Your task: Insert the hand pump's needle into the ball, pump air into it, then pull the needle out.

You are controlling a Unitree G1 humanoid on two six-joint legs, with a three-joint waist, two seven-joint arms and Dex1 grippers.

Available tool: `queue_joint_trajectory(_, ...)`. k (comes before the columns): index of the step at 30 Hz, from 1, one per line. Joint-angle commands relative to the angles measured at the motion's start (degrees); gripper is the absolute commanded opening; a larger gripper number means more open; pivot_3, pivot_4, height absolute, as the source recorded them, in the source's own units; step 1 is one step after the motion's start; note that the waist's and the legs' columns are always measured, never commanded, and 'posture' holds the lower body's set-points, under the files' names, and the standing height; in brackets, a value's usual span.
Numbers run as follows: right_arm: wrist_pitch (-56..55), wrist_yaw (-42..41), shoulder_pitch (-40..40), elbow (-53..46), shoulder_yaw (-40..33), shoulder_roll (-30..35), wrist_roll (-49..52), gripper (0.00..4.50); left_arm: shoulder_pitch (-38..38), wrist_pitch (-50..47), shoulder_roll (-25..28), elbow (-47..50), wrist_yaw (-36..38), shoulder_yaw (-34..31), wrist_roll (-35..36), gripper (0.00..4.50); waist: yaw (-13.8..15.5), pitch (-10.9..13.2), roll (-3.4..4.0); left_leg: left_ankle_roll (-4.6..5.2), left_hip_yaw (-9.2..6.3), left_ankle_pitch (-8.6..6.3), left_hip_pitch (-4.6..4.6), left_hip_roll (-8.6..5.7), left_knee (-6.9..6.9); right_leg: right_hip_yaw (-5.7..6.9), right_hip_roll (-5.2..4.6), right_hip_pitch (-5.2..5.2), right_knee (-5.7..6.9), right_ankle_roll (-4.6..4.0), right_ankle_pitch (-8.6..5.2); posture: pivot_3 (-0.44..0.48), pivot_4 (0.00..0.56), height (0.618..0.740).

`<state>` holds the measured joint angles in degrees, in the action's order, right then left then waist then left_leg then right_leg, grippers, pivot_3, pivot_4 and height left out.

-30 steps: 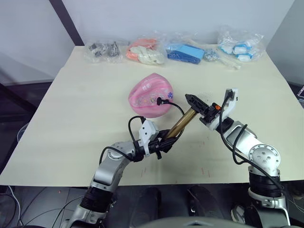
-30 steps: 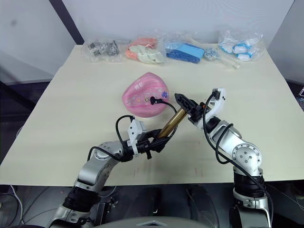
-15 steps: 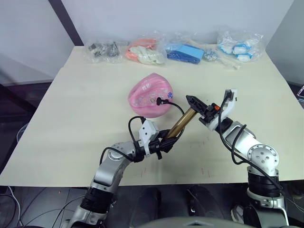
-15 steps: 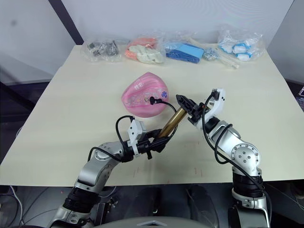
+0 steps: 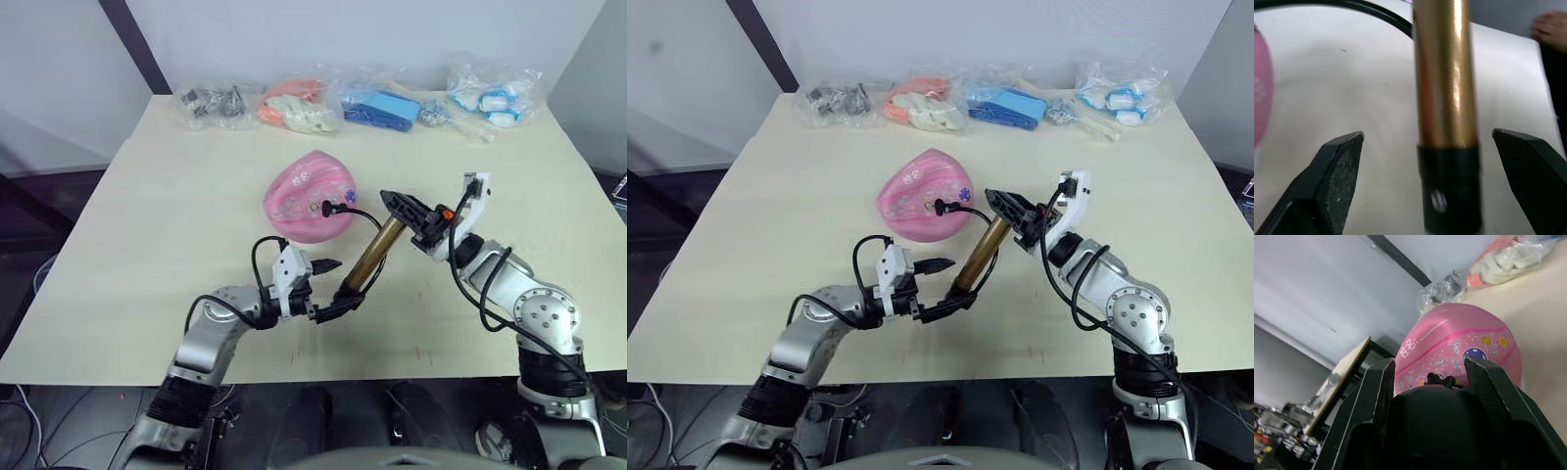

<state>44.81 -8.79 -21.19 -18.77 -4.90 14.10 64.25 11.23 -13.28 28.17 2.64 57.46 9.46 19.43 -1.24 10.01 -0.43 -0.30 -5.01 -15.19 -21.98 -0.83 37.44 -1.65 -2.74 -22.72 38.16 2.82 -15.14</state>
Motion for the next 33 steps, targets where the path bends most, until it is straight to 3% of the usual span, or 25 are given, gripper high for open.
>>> queue_joint_trajectory(1, -1.04, -5.46, -2.66, -4.64, 1.83, 2.56, -2.87, 1.74, 2.37, -0.9, 1.17, -0.92, 3.58, -0.56, 1.58, 4.47, -0.07, 0.0, 0.0, 0.0, 0.0, 0.0, 0.0, 0.0, 0.0, 0.0, 0.0, 0.0, 0.0, 0.0, 0.0, 0.0, 0.15, 0.738)
queue_joint_trajectory(12, -0.82, -15.6, -8.08, -8.29, 8.34, 9.32, -11.82, 1.74, 11.19, -6.74, 2.2, -8.27, 13.06, 3.53, 0.91, 4.47, -0.96, 0.01, -0.02, 0.0, -0.1, 0.0, -0.12, -0.01, 0.0, 0.08, -0.01, -0.03, -0.1, 0.0, 0.0, 0.0, 0.15, 0.738)
queue_joint_trajectory(19, -0.21, -16.25, -10.53, -8.93, 8.8, 8.99, -13.47, 1.74, 15.71, -6.19, 0.44, -14.57, 15.43, 5.04, -0.64, 4.47, -1.04, 0.01, -0.02, 0.0, -0.13, 0.0, -0.13, -0.01, 0.0, 0.08, -0.01, -0.06, -0.08, 0.0, 0.0, 0.0, 0.15, 0.738)
queue_joint_trajectory(33, 1.22, -16.03, -10.6, -10.07, 8.51, 7.77, -14.01, 1.74, 17.94, -2.66, -3.0, -18.3, 16.5, 5.75, -2.77, 4.47, -1.01, 0.01, -0.02, -0.01, -0.14, 0.0, -0.41, -0.01, 0.04, 0.06, -0.04, -0.38, 0.0, 0.0, 0.01, 0.0, 0.15, 0.738)
